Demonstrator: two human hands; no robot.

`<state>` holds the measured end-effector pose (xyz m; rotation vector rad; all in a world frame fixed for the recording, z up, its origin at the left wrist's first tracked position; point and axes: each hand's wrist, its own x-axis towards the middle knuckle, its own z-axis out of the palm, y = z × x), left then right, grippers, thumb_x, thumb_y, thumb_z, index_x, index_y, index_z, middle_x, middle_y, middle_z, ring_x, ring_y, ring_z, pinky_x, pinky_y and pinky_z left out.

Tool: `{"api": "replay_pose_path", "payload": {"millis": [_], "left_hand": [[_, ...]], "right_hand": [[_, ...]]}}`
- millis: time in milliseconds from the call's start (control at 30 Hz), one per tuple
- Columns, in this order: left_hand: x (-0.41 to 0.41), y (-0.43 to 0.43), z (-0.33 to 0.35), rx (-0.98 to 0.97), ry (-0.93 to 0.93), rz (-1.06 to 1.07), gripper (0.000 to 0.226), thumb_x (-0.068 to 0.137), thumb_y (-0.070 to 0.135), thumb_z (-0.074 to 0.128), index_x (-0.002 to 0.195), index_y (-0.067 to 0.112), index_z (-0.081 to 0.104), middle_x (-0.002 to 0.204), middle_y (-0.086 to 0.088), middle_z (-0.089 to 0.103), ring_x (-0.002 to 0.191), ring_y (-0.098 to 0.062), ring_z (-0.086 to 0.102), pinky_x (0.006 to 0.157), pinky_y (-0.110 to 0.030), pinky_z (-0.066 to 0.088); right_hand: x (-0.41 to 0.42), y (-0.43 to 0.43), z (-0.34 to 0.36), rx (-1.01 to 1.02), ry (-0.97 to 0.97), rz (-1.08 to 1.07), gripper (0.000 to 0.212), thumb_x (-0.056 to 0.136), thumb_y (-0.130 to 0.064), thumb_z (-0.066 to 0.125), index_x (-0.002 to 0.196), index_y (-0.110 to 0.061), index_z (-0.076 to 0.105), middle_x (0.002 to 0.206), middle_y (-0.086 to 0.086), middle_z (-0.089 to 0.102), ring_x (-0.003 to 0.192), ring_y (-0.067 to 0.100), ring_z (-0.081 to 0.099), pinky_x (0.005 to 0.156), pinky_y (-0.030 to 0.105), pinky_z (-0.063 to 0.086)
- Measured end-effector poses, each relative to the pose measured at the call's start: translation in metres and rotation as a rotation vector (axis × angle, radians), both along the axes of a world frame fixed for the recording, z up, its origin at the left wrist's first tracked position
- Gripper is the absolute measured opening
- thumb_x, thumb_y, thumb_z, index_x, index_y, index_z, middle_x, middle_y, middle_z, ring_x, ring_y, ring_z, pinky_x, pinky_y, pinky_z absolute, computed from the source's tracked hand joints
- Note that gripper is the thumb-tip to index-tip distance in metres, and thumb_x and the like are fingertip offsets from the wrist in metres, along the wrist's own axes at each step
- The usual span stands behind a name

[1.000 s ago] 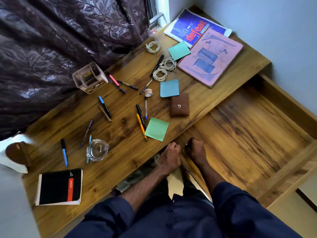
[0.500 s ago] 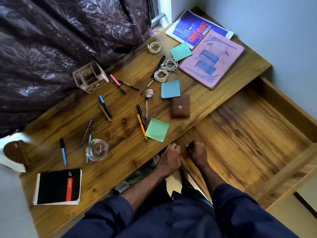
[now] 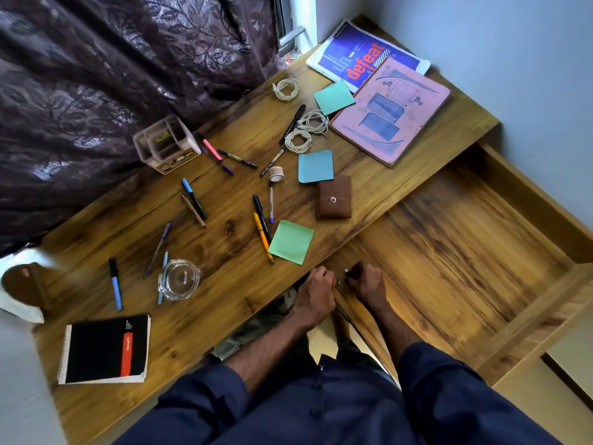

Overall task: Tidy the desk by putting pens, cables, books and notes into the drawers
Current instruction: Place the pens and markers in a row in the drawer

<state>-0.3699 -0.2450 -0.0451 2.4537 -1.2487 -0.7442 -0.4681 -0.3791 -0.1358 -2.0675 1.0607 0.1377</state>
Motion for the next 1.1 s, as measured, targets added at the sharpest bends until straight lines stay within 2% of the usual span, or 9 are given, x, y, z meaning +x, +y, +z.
{"api": "replay_pose_path", "payload": {"millis": [233,300,400,533,700,800,867,1000,1100], "left_hand": [[0.002,0.002,0.001,-0.007,0.006,-0.001,0.018,0.092,0.011,0.058,0.108,0.017,0.064,0.108,0.001,0.057,0.097,-0.009,0.051,0.080,-0.023,0.051],[0.002,0.004,0.003,-0.026,0.021,0.019,0.017,0.094,0.012,0.058,0.108,0.017,0.066,0.106,0.001,0.060,0.095,-0.009,0.055,0.078,-0.023,0.053],[0.006,0.010,0.011,-0.090,0.029,0.086,0.015,0.096,0.012,0.059,0.106,0.019,0.067,0.101,0.003,0.065,0.087,-0.006,0.060,0.069,-0.016,0.052],[0.021,0.033,0.028,-0.200,0.022,0.229,0.016,0.096,0.009,0.058,0.103,0.019,0.067,0.096,0.005,0.067,0.084,-0.005,0.062,0.069,-0.017,0.054],[0.047,0.091,0.046,-0.230,-0.059,0.600,0.018,0.094,0.011,0.061,0.100,0.025,0.069,0.093,0.014,0.069,0.079,-0.001,0.064,0.064,-0.017,0.055],[0.061,0.134,0.053,-0.168,-0.071,0.845,0.012,0.090,0.015,0.065,0.093,0.026,0.070,0.088,0.014,0.069,0.076,-0.003,0.065,0.061,-0.016,0.051],[0.069,0.163,0.056,-0.101,-0.044,0.982,0.009,0.087,0.018,0.068,0.091,0.026,0.068,0.088,0.012,0.070,0.079,-0.008,0.066,0.065,-0.024,0.053],[0.089,0.212,0.059,-0.010,0.004,1.189,0.005,0.084,0.019,0.068,0.088,0.020,0.071,0.088,0.007,0.070,0.085,-0.014,0.064,0.075,-0.026,0.047],[0.115,0.238,0.051,-0.013,0.039,1.235,0.021,0.087,0.030,0.068,0.083,0.010,0.073,0.085,-0.005,0.075,0.087,-0.024,0.071,0.072,-0.031,0.053]], "right_hand": [[-0.008,0.005,0.008,-0.044,-0.034,-0.042,0.021,0.086,-0.020,0.075,0.105,-0.015,0.067,0.099,0.001,0.066,0.086,0.012,0.059,0.066,0.015,0.039],[-0.006,0.008,0.019,-0.068,-0.129,-0.074,0.020,0.086,-0.021,0.076,0.103,-0.016,0.067,0.096,-0.001,0.066,0.085,0.012,0.062,0.069,0.020,0.046],[0.005,0.012,0.047,-0.138,-0.341,-0.082,0.016,0.084,-0.025,0.079,0.090,-0.020,0.065,0.085,-0.005,0.062,0.074,0.007,0.059,0.062,0.024,0.052],[0.037,0.022,0.084,-0.186,-0.533,0.015,0.020,0.089,-0.033,0.074,0.083,-0.018,0.061,0.078,-0.005,0.059,0.067,0.008,0.056,0.057,0.024,0.049],[0.090,0.066,0.108,-0.023,-0.657,0.235,0.017,0.089,-0.031,0.074,0.085,-0.017,0.064,0.079,-0.005,0.061,0.067,0.008,0.057,0.058,0.028,0.051],[0.116,0.104,0.112,0.033,-0.626,0.395,0.018,0.089,-0.036,0.071,0.085,-0.019,0.065,0.078,-0.006,0.063,0.067,0.006,0.058,0.059,0.028,0.051],[0.133,0.128,0.113,0.057,-0.575,0.515,0.017,0.088,-0.038,0.069,0.088,-0.021,0.066,0.080,-0.007,0.065,0.069,0.006,0.059,0.061,0.030,0.053],[0.159,0.162,0.118,0.106,-0.443,0.673,0.012,0.085,-0.028,0.073,0.089,-0.017,0.070,0.085,0.001,0.071,0.074,0.016,0.066,0.068,0.042,0.057],[0.175,0.179,0.118,0.096,-0.349,0.695,0.013,0.086,-0.025,0.073,0.092,-0.014,0.071,0.089,0.001,0.073,0.079,0.016,0.068,0.072,0.038,0.058]]}}
